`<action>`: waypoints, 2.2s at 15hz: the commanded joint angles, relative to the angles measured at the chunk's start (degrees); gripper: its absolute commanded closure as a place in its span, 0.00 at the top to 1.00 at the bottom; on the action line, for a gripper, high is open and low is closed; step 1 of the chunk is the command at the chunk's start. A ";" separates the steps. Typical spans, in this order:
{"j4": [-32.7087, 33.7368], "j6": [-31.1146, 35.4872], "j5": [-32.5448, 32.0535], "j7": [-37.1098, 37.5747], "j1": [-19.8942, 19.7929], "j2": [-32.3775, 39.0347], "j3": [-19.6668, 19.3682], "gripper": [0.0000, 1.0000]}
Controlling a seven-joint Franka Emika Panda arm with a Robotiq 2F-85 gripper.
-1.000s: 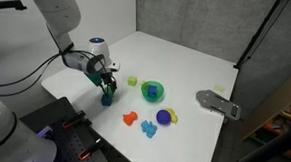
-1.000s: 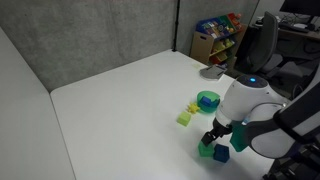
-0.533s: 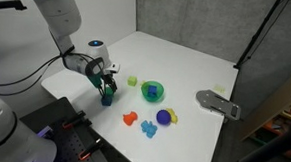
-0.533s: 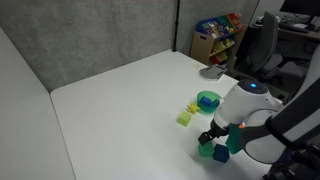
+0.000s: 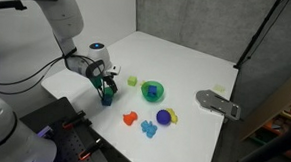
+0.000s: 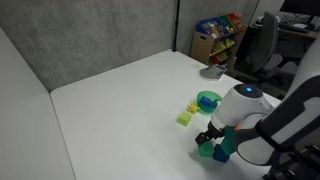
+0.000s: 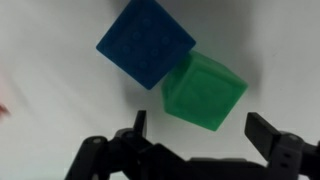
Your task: Put the green building block on the lime green building block
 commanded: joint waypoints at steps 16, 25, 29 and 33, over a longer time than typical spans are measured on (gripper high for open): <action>2.79 -1.46 5.19 -1.28 -4.68 1.98 4.19 0.33; 9.37 -14.12 2.02 -6.31 -10.59 -4.17 2.78 0.31; 16.02 -22.47 -2.12 -5.59 -10.17 -4.31 0.35 0.31; 22.62 -26.60 -5.35 -4.40 -9.59 -1.24 -0.15 0.31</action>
